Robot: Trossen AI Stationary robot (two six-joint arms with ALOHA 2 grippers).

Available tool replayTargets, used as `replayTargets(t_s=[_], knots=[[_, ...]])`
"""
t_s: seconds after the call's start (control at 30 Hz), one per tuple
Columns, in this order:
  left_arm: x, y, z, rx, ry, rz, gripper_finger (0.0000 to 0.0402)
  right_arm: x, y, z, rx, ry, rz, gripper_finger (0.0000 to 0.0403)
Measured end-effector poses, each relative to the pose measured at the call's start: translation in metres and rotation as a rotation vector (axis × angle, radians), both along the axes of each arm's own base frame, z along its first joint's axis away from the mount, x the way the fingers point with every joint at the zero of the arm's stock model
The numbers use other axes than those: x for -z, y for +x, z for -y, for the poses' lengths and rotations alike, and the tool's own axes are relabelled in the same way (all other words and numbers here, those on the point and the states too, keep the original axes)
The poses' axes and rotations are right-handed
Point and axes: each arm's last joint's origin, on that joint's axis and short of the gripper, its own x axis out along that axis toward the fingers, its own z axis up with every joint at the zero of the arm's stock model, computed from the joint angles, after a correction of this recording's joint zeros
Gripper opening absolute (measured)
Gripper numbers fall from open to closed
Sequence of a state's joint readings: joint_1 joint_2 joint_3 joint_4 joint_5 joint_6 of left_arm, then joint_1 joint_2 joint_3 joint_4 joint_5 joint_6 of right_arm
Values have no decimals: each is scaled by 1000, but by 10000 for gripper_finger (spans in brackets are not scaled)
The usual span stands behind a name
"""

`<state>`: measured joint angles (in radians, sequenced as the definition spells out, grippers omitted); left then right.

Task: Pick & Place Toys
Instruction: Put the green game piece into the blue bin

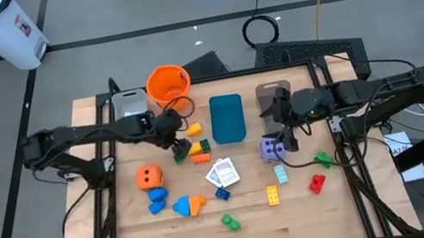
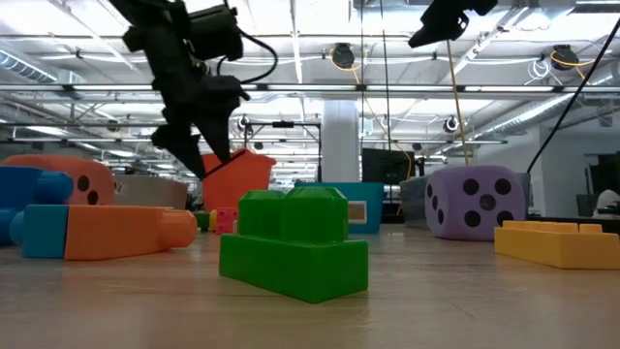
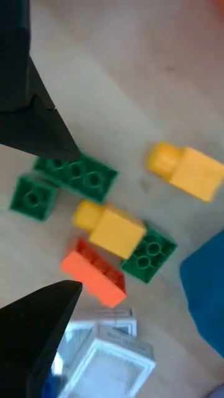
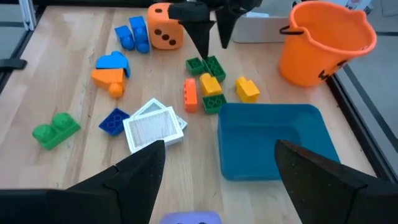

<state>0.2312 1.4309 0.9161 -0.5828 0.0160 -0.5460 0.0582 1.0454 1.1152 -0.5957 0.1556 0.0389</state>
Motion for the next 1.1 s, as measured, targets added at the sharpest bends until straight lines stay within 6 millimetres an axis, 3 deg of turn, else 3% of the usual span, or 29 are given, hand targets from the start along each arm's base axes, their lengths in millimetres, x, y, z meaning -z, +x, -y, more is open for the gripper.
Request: replayTargets(t_s=[0.17,0.33,0.63,1.1], knots=[[-6,17,-3,111,130,-58,340,2,-1,0,7,0,-20,295],[2,26,-7,206,164,-153,340,2,-1,0,12,7,-25,295],[25,28,-7,272,130,-295,340,4,-2,0,23,15,-42,295],[31,29,-9,327,170,-335,340,4,-2,1,24,15,-43,295]])
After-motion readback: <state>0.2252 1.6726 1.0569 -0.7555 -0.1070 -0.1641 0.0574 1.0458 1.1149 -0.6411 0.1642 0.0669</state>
